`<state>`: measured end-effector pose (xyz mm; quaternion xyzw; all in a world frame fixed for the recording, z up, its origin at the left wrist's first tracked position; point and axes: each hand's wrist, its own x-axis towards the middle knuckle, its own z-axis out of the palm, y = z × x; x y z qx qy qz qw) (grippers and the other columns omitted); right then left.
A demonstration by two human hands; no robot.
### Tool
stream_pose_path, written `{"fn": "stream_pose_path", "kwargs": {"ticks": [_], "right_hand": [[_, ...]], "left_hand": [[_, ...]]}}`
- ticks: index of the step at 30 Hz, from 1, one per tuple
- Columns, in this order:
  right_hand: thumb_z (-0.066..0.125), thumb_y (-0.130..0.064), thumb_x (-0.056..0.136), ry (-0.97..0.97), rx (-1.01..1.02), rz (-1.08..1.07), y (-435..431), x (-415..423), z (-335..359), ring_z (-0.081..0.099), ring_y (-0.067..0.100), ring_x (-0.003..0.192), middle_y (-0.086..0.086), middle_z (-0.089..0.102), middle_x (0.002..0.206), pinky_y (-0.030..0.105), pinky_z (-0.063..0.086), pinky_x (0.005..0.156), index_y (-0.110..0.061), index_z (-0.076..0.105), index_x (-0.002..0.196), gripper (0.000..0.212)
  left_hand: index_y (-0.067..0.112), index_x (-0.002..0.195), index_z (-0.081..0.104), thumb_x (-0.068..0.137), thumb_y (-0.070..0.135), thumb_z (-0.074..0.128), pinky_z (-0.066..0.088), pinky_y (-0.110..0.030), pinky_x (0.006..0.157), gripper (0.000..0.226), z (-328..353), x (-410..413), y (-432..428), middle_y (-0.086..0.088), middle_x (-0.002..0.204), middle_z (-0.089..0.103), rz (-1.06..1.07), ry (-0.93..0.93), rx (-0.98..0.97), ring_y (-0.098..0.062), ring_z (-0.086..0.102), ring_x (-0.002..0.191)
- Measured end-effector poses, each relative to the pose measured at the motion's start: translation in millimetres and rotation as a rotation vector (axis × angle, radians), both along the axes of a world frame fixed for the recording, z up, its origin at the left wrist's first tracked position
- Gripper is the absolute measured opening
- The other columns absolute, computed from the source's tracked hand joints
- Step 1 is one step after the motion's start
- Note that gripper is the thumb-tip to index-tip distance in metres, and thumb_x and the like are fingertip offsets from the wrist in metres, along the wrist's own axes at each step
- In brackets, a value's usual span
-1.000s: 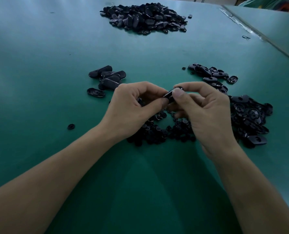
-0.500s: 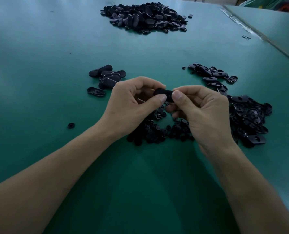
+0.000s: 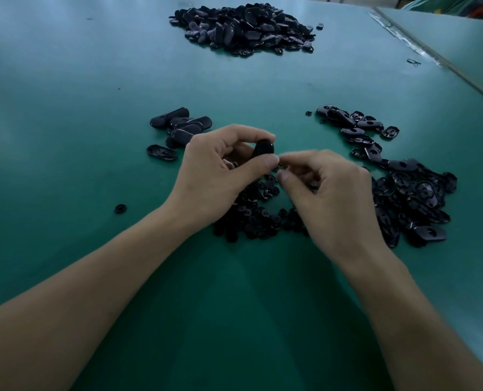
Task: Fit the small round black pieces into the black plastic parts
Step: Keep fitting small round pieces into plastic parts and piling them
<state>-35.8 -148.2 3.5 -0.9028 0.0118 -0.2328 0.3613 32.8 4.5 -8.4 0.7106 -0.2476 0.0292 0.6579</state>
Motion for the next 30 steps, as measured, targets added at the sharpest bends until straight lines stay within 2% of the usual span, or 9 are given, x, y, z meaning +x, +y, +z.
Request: {"fn": "stream_pose_path", "kwargs": {"ticks": [2,4,10,13,15,19,23,26,30], "right_hand": [[0.071,-0.028,0.09,0.109,-0.194,-0.004,-0.4,-0.6,-1.8,0.056,0.014,0.087,-0.006,0.063,0.088,0.029,0.047,0.081,-0.025,0.076,0.106,0.017],[0.069,-0.034,0.09,0.2,-0.281,0.006,-0.5,-0.5,-3.0,0.053,0.018,0.092,-0.004,0.062,0.091,0.033,0.044,0.083,-0.026,0.075,0.105,0.017],[0.067,-0.027,0.093,0.235,-0.243,0.007,1.6,-0.5,-1.5,0.055,0.019,0.094,-0.002,0.061,0.093,0.034,0.046,0.087,-0.025,0.076,0.103,0.014],[0.063,-0.026,0.096,0.224,-0.241,-0.001,2.3,0.1,-2.8,0.055,0.019,0.097,-0.002,0.062,0.095,0.036,0.046,0.088,-0.022,0.074,0.102,0.014],[0.059,-0.023,0.099,0.169,-0.192,-0.016,2.2,1.0,-2.7,0.058,0.018,0.094,-0.002,0.065,0.095,0.036,0.048,0.086,-0.019,0.071,0.1,0.013],[0.06,-0.018,0.098,0.033,-0.026,-0.066,2.8,0.7,1.6,0.059,0.007,0.073,-0.012,0.066,0.078,0.012,0.043,0.067,-0.016,0.07,0.095,0.011],[0.063,-0.015,0.096,-0.022,0.074,-0.068,3.2,1.1,3.5,0.062,-0.007,0.075,-0.024,0.064,0.079,0.003,0.042,0.07,-0.02,0.074,0.101,0.013],[0.066,-0.012,0.093,-0.059,0.125,-0.027,5.0,1.1,4.4,0.063,-0.008,0.074,-0.023,0.067,0.08,0.006,0.045,0.072,-0.022,0.075,0.102,0.016],[0.07,-0.011,0.09,-0.082,0.222,0.007,6.1,0.1,6.0,0.069,0.005,0.073,-0.015,0.071,0.078,0.023,0.056,0.072,-0.029,0.071,0.097,0.019]], "left_hand": [[0.026,0.09,0.071,0.082,0.011,0.081,0.043,-0.012,0.058,0.019,0.2,1.1,-0.1,0.014,0.07,0.071,0.031,0.016,-0.019,0.002,0.06,0.06],[0.026,0.086,0.071,0.082,0.011,0.081,0.046,-0.014,0.061,0.018,0.2,1.9,-0.1,0.014,0.071,0.072,0.055,0.017,-0.035,0.001,0.062,0.063],[0.021,0.081,0.074,0.078,0.008,0.083,0.054,-0.02,0.059,0.016,0.2,1.4,0.9,0.006,0.072,0.074,0.078,0.057,-0.13,-0.008,0.064,0.057],[0.021,0.08,0.073,0.077,0.011,0.084,0.056,-0.026,0.06,0.015,-0.2,1.5,1.5,0.003,0.072,0.075,0.088,0.057,-0.136,-0.013,0.067,0.063],[0.021,0.081,0.071,0.078,0.012,0.084,0.056,-0.033,0.062,0.016,-0.9,2.3,2.0,0.001,0.074,0.075,0.097,0.063,-0.147,-0.02,0.068,0.066],[0.012,0.083,0.066,0.081,0.002,0.08,0.058,-0.026,0.062,0.017,-1.6,2.5,1.5,-0.002,0.074,0.075,0.083,0.098,-0.196,-0.021,0.073,0.067],[0.01,0.088,0.066,0.082,0.0,0.079,0.059,-0.027,0.064,0.018,-2.6,2.5,2.2,-0.003,0.074,0.075,0.068,0.122,-0.211,-0.023,0.075,0.069],[0.014,0.096,0.069,0.082,0.001,0.078,0.062,-0.032,0.068,0.021,-2.4,2.8,2.5,-0.003,0.075,0.076,0.048,0.138,-0.182,-0.023,0.076,0.07],[0.014,0.089,0.073,0.081,0.0,0.076,0.062,-0.031,0.071,0.016,-3.2,2.3,0.8,-0.004,0.078,0.077,0.013,0.138,-0.189,-0.022,0.076,0.073]]}}
